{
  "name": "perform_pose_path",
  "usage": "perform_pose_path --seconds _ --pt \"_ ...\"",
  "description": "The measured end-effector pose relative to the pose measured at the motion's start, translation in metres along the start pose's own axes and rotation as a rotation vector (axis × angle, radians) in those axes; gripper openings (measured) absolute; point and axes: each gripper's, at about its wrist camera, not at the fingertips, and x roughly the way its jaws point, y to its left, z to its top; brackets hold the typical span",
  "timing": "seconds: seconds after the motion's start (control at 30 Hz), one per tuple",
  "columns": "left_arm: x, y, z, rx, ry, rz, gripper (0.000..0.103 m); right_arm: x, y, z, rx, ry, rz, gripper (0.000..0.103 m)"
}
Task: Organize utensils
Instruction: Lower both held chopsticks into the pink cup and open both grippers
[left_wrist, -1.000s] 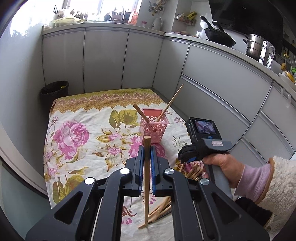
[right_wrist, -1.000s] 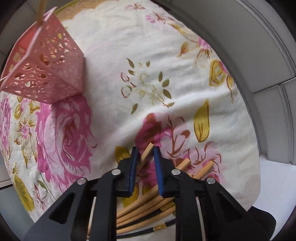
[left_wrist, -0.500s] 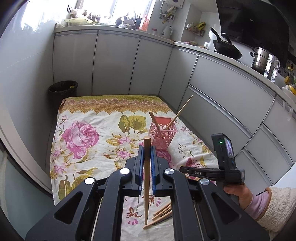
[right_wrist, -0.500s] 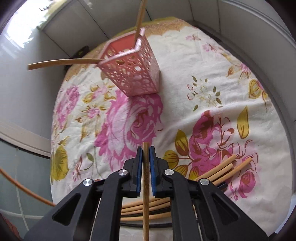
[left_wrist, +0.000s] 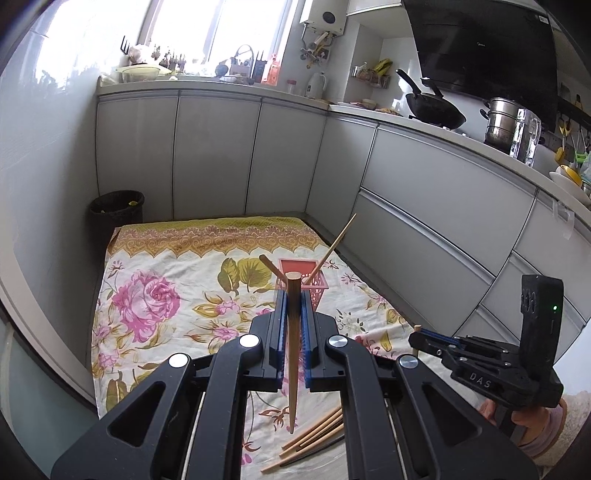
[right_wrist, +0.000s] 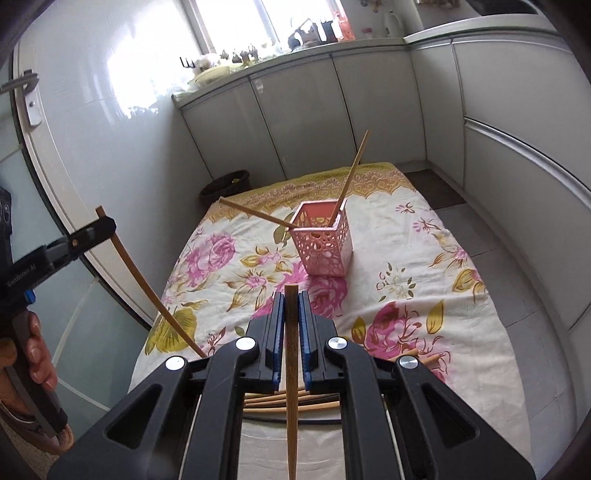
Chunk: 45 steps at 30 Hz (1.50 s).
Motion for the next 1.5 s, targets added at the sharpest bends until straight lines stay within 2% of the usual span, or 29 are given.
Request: perform_pose_path --seconds 0.2,0.37,0.5,0.7,0.8,0.9,0.97,1.0,1.03,1.1,1.23,1.37,1.5 --pt "0.008 -0.022 0.026 0.001 -0.048 -0.013 0.006 -0.028 -0.027 0.036 0.101 -0.078 0.027 0.008" --pt "0.023 -0.043 0.073 0.004 -0.133 -0.012 0.006 -0.047 -0.042 0.085 0.141 -0.179 0.041 0.008" --pt "0.047 -0.051 0.107 0.013 -0.193 0.028 0.006 -0.055 -0.051 0.12 0.15 -0.255 0.038 0.008" --pt "0.096 -0.048 0.128 0.002 -0.206 0.077 0.006 -0.041 -0.062 0.158 0.155 -0.312 0.023 0.008" --pt "0.125 -0.04 0.126 -0.006 -0.19 0.094 0.006 -0.028 -0.065 0.17 0.161 -0.324 0.023 0.008" --pt "0.151 -0.033 0.118 -0.014 -0.14 0.097 0.007 -0.011 -0.066 0.18 0.161 -0.332 0.021 0.008" --pt "0.158 -0.028 0.109 -0.022 -0.116 0.082 0.016 -0.001 -0.065 0.184 0.156 -0.335 0.02 0.008" --pt "0.157 -0.027 0.106 -0.026 -0.115 0.087 0.028 0.003 -0.063 0.184 0.148 -0.339 0.014 0.008" --pt "0.152 -0.024 0.103 -0.033 -0.125 0.088 0.035 0.008 -0.061 0.184 0.137 -0.343 0.009 0.008" --pt "0.136 -0.019 0.101 -0.054 -0.16 0.078 0.037 0.017 -0.057 0.185 0.114 -0.343 0.001 0.008" --pt "0.096 -0.006 0.097 -0.129 -0.228 0.067 0.051 0.033 -0.045 0.179 0.069 -0.338 -0.018 0.008" --pt "0.07 0.007 0.091 -0.193 -0.259 0.069 0.051 0.051 -0.04 0.173 0.056 -0.311 -0.022 0.008" --pt "0.059 0.013 0.092 -0.201 -0.267 0.075 0.051 0.068 -0.03 0.168 0.025 -0.283 -0.023 0.009"
